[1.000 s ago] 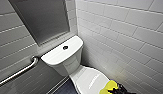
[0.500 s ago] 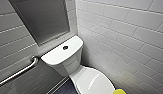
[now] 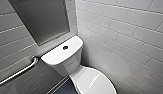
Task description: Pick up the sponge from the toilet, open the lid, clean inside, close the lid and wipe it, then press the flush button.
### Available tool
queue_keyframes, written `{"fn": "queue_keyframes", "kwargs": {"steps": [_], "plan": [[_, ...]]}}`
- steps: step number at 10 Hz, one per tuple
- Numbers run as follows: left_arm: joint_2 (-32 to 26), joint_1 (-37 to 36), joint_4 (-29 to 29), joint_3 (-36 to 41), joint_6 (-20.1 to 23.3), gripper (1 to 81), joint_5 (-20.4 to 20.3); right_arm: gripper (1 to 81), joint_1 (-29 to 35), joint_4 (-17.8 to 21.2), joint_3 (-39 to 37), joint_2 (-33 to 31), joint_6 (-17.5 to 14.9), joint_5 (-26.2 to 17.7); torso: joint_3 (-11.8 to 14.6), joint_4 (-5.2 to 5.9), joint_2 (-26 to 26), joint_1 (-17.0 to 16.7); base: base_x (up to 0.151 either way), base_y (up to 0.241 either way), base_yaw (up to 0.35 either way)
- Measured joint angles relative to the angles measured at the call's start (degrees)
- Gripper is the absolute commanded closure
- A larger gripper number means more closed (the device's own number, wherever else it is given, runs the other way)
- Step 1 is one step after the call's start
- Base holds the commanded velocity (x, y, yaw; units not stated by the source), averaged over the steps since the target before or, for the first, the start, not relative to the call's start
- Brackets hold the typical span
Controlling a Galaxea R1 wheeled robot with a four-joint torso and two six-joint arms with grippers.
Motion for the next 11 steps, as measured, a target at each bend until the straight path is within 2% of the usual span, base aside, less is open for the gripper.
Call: {"fn": "queue_keyframes", "kwargs": {"steps": [1,3,6,8,11], "plan": [[0.2,-0.2,0.0,0.0,0.0,1.0,0.0,81.1,1.2,-0.1,4.3,-1.5,-0.1,0.9,0.0,0.0,0.0,0.0,0.0,0.0,0.0],[0.3,-0.1,0.0,0.0,0.0,1.0,-0.1,81.1,3.6,-0.5,11.8,-4.3,-0.2,0.1,0.0,0.0,0.0,0.0,0.0,0.0,0.0],[0.4,-0.3,0.0,0.0,0.0,1.0,-0.1,81.1,14.8,-0.7,15.1,-4.4,-0.3,-4.4,0.0,0.0,0.0,0.0,0.0,0.0,0.0],[1.0,-0.6,0.0,0.0,0.0,1.0,-0.1,81.1,21.4,-0.7,13.3,-1.1,-0.2,-10.0,0.0,0.0,0.0,0.0,0.0,0.0,0.0],[0.5,-0.6,0.0,0.0,0.0,1.0,0.0,81.1,27.5,-0.9,2.2,10.6,0.3,-18.6,0.0,0.0,0.0,0.0,0.0,0.0,0.0]]}}
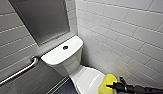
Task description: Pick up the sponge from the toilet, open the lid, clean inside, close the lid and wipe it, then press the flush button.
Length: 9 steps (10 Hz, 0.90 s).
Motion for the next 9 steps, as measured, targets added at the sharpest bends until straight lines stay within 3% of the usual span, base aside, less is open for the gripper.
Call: {"fn": "queue_keyframes", "kwargs": {"steps": [3,6,9], "plan": [[0.2,-0.3,0.0,0.0,0.0,1.0,0.0,81.1,5.6,-0.8,-17.0,12.6,0.3,-6.6,0.0,0.0,0.0,0.0,0.0,0.0,0.0],[0.4,-0.3,-0.1,0.0,0.0,1.0,-0.1,81.1,8.1,-1.5,-29.3,27.1,0.5,-11.5,0.0,-0.02,0.0,0.0,0.0,0.0,0.0],[0.3,-0.3,-0.1,0.0,0.0,1.0,0.0,81.1,9.4,-2.8,-39.3,36.8,0.7,-14.8,0.0,-0.02,0.0,0.0,0.0,0.0,0.0]]}}
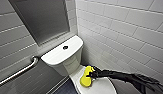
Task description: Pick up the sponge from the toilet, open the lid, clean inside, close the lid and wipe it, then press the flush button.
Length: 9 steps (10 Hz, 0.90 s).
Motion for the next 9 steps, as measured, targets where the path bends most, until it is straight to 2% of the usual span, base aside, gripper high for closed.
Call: {"fn": "queue_keyframes", "kwargs": {"steps": [3,5,7,9], "plan": [[0.0,0.0,0.0,0.0,0.0,1.0,0.0,81.1,0.0,-1.1,-11.1,8.1,0.0,-2.4,0.0,0.0,0.0,0.0,0.0,0.0,0.0],[0.0,0.0,0.0,0.0,0.0,1.0,0.0,81.1,-0.2,-2.1,-18.3,11.0,0.0,-3.6,0.0,0.0,0.0,0.0,0.0,0.0,0.0],[0.0,0.0,0.0,0.0,0.0,1.0,0.0,81.1,-1.1,-2.6,-21.2,11.8,0.0,-4.4,0.0,0.0,0.0,0.0,0.0,0.0,0.0],[0.0,0.0,0.0,0.0,0.0,1.0,0.0,81.1,-1.9,-3.5,-20.4,11.6,0.0,-3.3,0.0,0.0,0.0,0.0,0.0,0.0,0.0]]}}
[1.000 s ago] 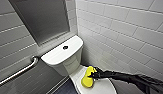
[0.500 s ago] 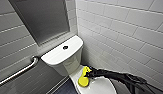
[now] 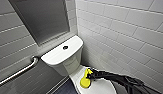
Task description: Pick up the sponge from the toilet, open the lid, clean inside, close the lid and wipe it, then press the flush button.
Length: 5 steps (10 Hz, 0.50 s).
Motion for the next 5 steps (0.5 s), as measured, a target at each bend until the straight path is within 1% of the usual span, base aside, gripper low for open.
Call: {"fn": "queue_keyframes", "kwargs": {"steps": [1,2,3,5], "plan": [[0.0,0.0,0.0,0.0,0.0,1.0,0.0,81.1,-0.4,-0.4,1.3,-0.1,0.0,0.1,0.0,0.0,0.0,0.0,0.0,0.0,0.0],[0.0,0.0,0.0,0.0,0.0,1.0,0.0,81.1,-1.5,-1.1,5.3,-0.3,0.0,-0.7,0.0,0.0,0.0,0.0,0.0,0.0,0.0],[0.0,0.0,0.0,0.0,0.0,1.0,0.0,81.1,-2.8,-1.5,10.4,-0.8,0.3,-1.8,0.0,0.0,0.0,0.0,0.0,0.0,0.0],[0.0,0.0,0.0,0.0,0.0,1.0,0.0,81.1,-3.6,-1.7,20.7,-3.8,1.1,-1.8,0.0,0.0,0.0,0.0,0.0,0.0,0.0]]}}
